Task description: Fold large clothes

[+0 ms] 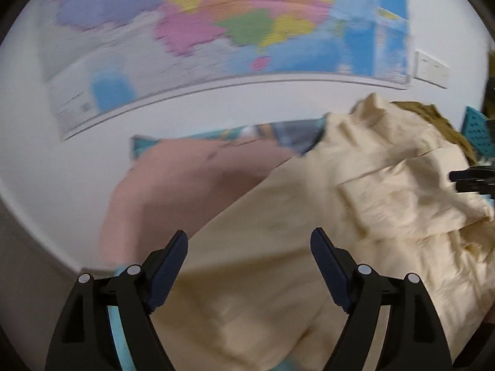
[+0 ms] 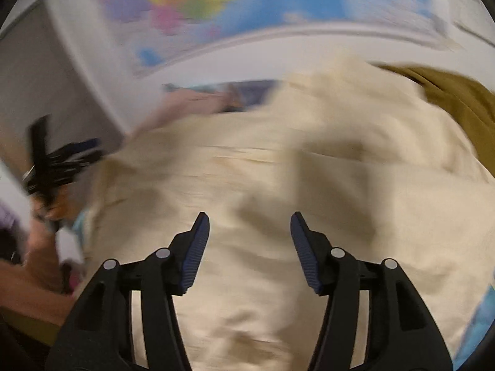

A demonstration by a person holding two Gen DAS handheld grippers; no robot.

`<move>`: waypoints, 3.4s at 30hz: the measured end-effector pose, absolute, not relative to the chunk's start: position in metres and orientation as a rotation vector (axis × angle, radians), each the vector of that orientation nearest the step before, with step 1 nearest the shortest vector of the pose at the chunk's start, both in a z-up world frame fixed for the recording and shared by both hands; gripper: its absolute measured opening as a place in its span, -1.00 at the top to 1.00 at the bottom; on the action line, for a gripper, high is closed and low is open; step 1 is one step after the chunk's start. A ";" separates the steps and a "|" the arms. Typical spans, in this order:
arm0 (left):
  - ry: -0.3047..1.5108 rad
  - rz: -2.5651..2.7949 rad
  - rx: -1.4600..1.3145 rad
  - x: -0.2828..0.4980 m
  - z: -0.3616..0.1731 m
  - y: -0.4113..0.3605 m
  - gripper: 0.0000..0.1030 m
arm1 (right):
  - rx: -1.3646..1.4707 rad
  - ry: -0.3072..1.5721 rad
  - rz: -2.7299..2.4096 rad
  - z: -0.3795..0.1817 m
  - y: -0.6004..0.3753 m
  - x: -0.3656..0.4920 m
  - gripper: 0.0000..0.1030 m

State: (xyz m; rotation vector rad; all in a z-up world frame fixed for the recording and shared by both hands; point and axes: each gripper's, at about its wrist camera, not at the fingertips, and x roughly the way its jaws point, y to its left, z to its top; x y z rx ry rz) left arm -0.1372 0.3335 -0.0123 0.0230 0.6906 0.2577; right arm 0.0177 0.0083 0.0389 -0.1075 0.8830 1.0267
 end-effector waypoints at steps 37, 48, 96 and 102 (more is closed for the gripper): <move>0.431 0.142 -0.126 -0.203 0.052 0.344 -0.54 | -0.212 0.672 1.345 0.179 0.021 0.010 0.86; 0.663 0.051 0.013 -0.097 -0.008 0.269 -0.55 | -0.227 0.926 0.918 0.079 -0.102 0.101 0.84; 0.709 -0.085 0.250 -0.129 -0.053 0.158 -0.55 | -0.251 0.857 0.961 -0.002 -0.113 -0.078 -0.02; 0.759 -0.141 0.299 -0.153 -0.084 0.127 -0.55 | -0.370 0.897 0.929 -0.045 -0.074 -0.088 0.36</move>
